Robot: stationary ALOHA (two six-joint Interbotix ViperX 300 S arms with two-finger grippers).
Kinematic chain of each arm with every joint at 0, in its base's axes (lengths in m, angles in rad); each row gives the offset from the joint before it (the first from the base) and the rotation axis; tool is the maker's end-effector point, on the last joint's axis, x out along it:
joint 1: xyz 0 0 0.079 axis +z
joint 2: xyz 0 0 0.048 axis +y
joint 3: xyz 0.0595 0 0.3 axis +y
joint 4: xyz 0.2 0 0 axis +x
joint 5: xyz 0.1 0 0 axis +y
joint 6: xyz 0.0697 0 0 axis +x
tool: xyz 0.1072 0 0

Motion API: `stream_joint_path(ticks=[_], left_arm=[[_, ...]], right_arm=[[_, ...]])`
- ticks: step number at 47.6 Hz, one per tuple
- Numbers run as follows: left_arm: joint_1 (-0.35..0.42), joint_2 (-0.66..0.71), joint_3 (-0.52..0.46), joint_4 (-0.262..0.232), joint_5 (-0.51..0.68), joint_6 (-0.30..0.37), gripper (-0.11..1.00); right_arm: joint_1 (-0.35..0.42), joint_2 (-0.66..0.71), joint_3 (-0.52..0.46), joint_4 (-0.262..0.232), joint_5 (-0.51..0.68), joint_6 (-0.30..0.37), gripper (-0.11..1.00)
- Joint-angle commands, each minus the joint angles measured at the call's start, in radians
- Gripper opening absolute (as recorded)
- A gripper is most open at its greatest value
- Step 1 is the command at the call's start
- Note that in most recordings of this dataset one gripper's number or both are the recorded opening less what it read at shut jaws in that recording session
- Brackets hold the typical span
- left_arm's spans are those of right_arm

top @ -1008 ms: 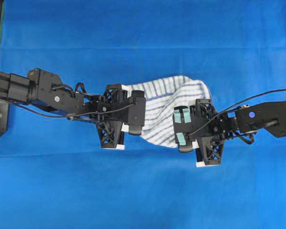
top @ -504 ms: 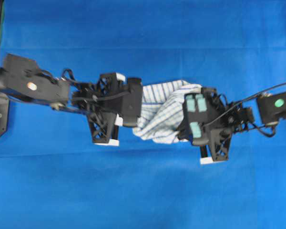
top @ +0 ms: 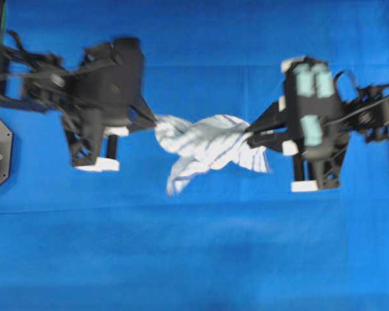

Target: Lift the towel with both arms.

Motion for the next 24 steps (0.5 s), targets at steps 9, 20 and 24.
stream_joint_path(ticks=[9,20,24], left_arm=[[0.009,-0.083,-0.155,0.009,0.104,0.0,0.01],[0.009,-0.075,-0.215,0.017,0.164,0.0,0.01],[0.009,-0.072,-0.213,0.017,0.164,0.006,0.01]], right_arm=[[-0.003,-0.026,-0.21,-0.028,0.11,-0.009,0.05],[-0.003,-0.023,-0.264,-0.031,0.146,-0.008,0.05],[-0.002,-0.018,-0.265,-0.031,0.15,-0.005,0.05]])
